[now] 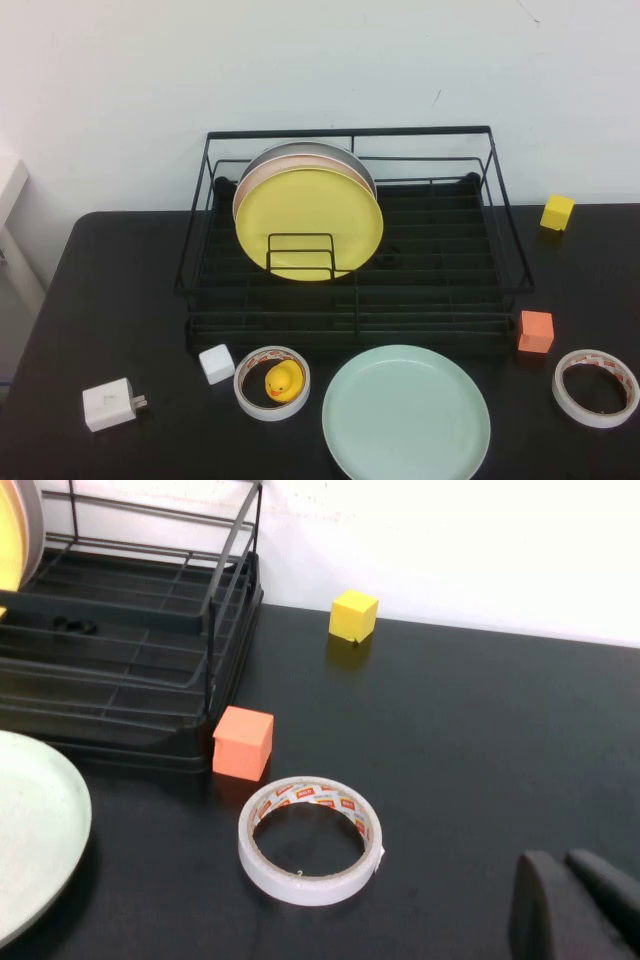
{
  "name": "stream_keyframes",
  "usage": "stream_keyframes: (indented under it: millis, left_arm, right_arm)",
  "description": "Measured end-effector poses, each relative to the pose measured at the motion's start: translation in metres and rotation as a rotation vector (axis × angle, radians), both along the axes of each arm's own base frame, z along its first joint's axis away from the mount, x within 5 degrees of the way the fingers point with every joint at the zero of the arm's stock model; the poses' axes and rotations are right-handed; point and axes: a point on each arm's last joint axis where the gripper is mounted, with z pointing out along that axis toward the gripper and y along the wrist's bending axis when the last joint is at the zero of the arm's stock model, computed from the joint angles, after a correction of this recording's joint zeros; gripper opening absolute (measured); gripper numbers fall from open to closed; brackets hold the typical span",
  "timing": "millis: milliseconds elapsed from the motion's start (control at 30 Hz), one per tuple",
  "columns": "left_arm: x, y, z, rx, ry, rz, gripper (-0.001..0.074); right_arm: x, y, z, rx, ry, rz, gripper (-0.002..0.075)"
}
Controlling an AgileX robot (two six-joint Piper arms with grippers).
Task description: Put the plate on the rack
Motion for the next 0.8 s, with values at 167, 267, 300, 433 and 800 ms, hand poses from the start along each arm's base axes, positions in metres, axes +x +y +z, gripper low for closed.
stream_keyframes:
  millis: [167, 267, 300, 433, 800]
  left_arm:
    - [0.0002, 0.0009, 0.0, 0.014, -0.002, 0.011, 0.0006]
    - [0.0003, 0.0016, 0.0, 0.02, -0.003, 0.02, 0.0006]
    - [0.0003, 0.0016, 0.0, 0.02, -0.003, 0.02, 0.0006]
    - [0.0003, 0.0016, 0.0, 0.02, -0.003, 0.02, 0.0006]
    - [0.0003, 0.0016, 0.0, -0.087, 0.015, 0.05, 0.0006]
  right_arm:
    - [0.0, 0.0, 0.0, -0.001, 0.0, 0.0, 0.0]
    - [0.0, 0.0, 0.0, -0.001, 0.0, 0.0, 0.0]
    - [0.0, 0.0, 0.0, -0.001, 0.0, 0.0, 0.0]
    - [0.0, 0.0, 0.0, -0.002, 0.0, 0.001, 0.0]
    - [0.0, 0.0, 0.0, -0.002, 0.0, 0.001, 0.0]
